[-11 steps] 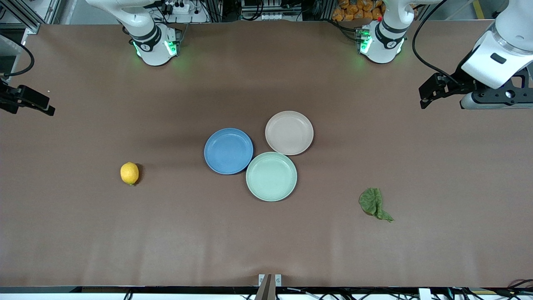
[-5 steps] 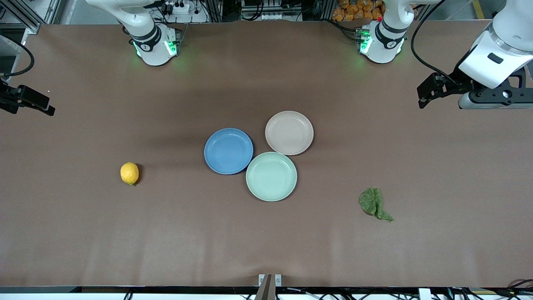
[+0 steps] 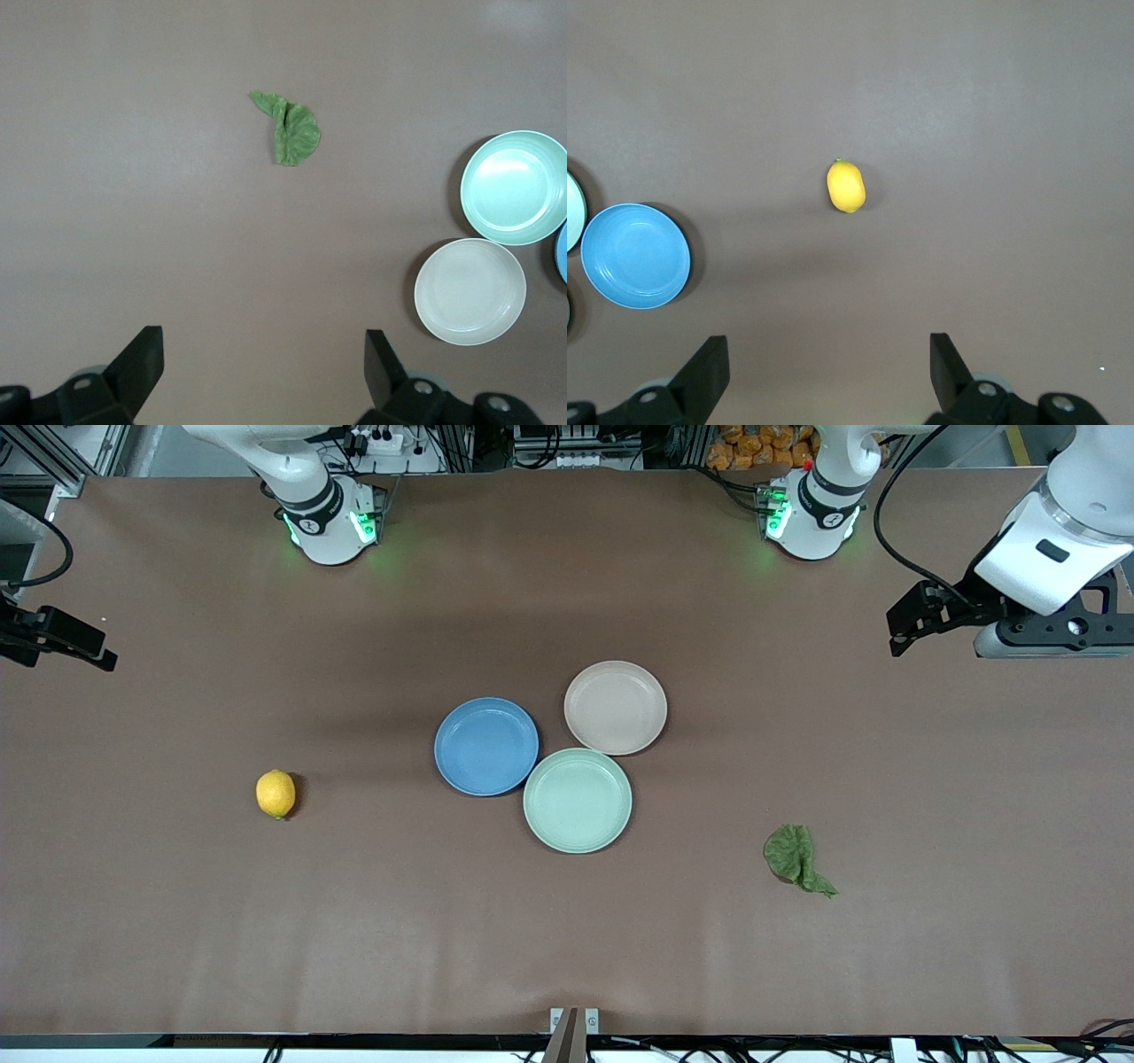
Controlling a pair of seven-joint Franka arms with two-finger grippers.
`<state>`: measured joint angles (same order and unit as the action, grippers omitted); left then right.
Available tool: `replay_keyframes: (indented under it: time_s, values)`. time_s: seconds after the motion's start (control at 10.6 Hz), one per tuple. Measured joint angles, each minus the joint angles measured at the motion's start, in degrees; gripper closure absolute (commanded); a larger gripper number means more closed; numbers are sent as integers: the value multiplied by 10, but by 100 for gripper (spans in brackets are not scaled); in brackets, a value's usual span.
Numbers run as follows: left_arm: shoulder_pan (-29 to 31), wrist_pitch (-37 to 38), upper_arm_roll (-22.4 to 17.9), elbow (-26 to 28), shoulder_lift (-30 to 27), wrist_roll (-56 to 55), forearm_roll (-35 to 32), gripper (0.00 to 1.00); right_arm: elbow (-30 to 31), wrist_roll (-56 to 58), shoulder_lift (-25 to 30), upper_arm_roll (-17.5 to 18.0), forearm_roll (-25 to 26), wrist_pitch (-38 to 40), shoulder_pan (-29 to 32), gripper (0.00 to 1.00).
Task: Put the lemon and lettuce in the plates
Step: 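Move the left gripper to the lettuce while the right gripper reaches the lemon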
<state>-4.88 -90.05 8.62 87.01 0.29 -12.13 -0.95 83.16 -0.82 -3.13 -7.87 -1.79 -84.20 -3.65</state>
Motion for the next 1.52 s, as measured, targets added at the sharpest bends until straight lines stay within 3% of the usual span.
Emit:
replay_keyframes:
  time_s: [0.66,1.52]
  values:
    - [4,-4,-2,2,57,0,0,0,0,0,-1,0,0,1,0,0]
    - [2,-174,-4,2,247,-23,0,0,19,0,-40,0,-2,-1,-1,0]
